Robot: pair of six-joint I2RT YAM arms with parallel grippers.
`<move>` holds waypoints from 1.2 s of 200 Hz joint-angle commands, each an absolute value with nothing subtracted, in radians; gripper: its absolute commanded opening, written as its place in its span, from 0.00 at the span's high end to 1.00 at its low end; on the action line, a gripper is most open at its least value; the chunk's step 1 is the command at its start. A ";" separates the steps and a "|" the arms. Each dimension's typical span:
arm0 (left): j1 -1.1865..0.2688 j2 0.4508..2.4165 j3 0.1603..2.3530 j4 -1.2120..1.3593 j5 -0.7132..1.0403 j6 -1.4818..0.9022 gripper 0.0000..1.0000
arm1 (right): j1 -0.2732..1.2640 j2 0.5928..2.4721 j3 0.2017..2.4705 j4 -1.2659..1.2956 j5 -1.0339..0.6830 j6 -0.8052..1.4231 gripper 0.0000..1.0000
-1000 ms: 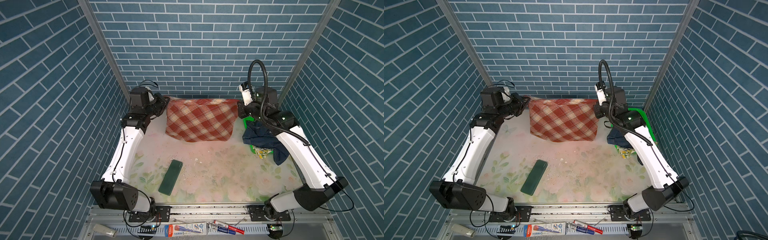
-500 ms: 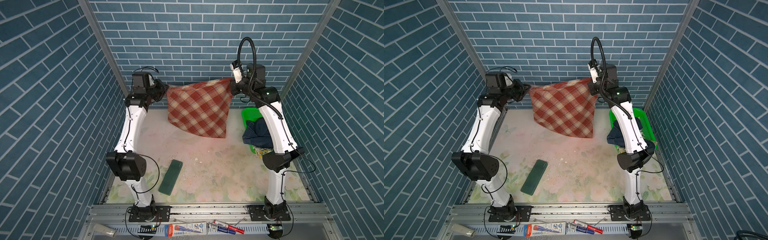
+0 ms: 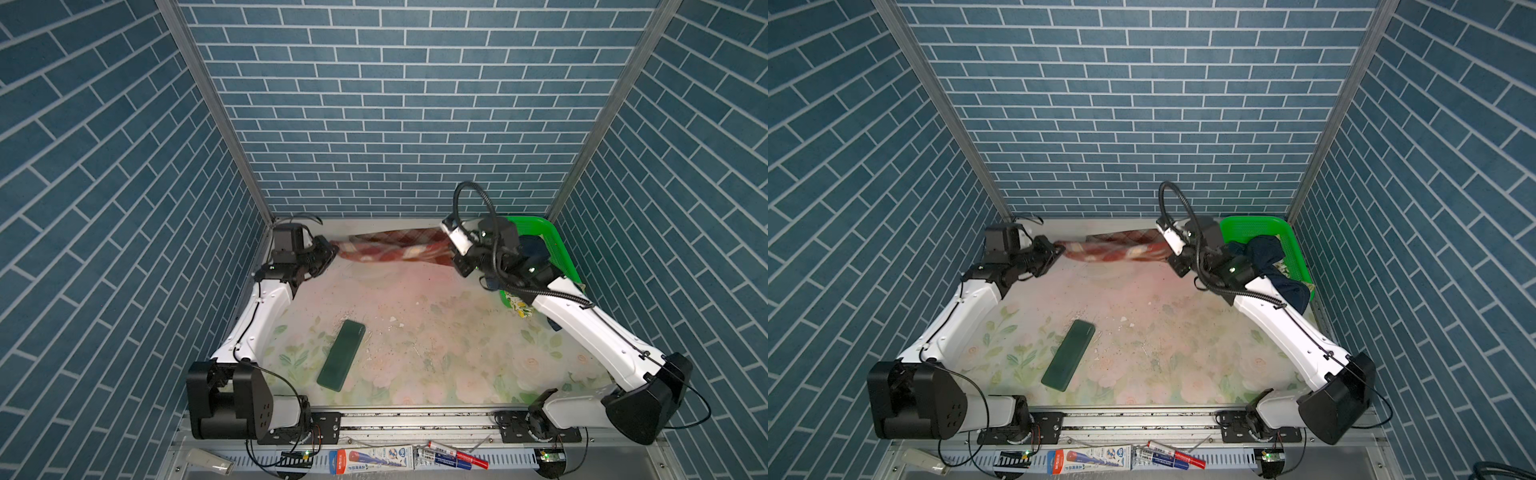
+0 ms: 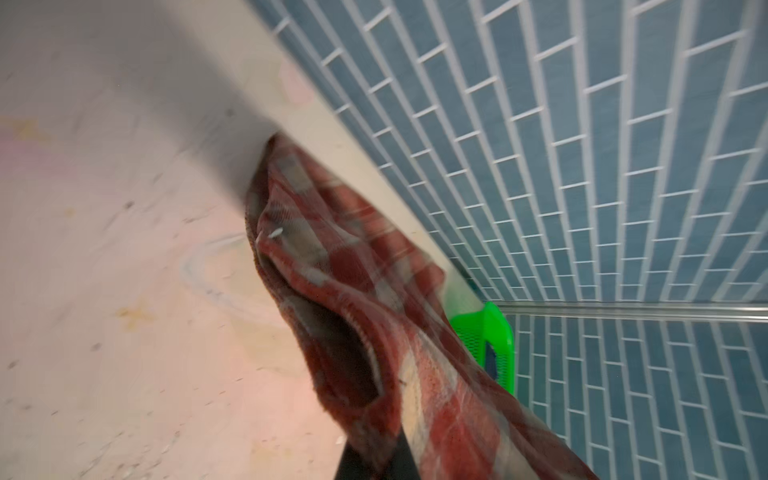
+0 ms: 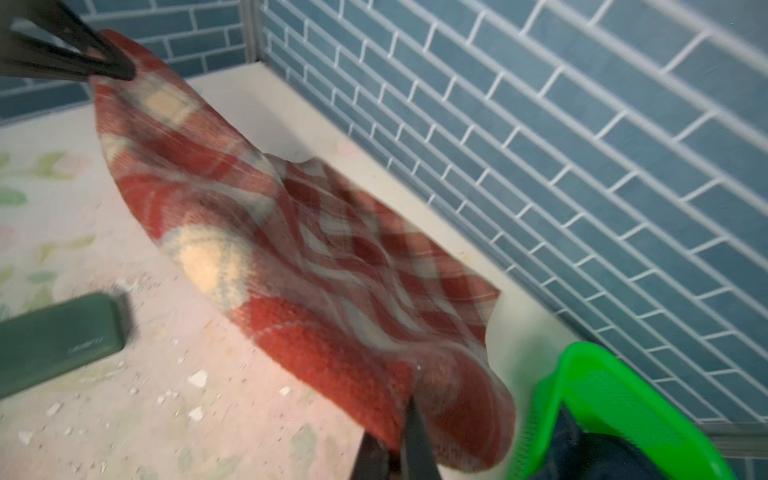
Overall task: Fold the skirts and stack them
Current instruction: 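Lower the skirt onto the table with both grippers, laying it flat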
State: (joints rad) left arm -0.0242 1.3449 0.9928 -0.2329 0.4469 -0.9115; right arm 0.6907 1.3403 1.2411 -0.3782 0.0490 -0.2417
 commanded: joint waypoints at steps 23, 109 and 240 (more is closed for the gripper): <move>-0.017 1.359 0.825 -0.137 0.392 -0.850 0.76 | 0.746 1.342 0.957 -0.234 0.058 -0.098 1.00; -0.017 1.344 0.855 -0.313 0.332 -0.784 0.41 | 0.755 1.356 0.895 -0.230 0.002 -0.052 1.00; -0.017 1.308 0.804 -0.662 0.279 -0.584 0.43 | 0.755 1.487 0.952 -0.280 0.039 0.020 1.00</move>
State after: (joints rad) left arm -0.0235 1.3033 0.8425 -0.5869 0.2729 -0.6144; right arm 0.7513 1.4708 0.9142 -0.2611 0.0177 -0.0189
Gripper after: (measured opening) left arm 0.576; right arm 0.058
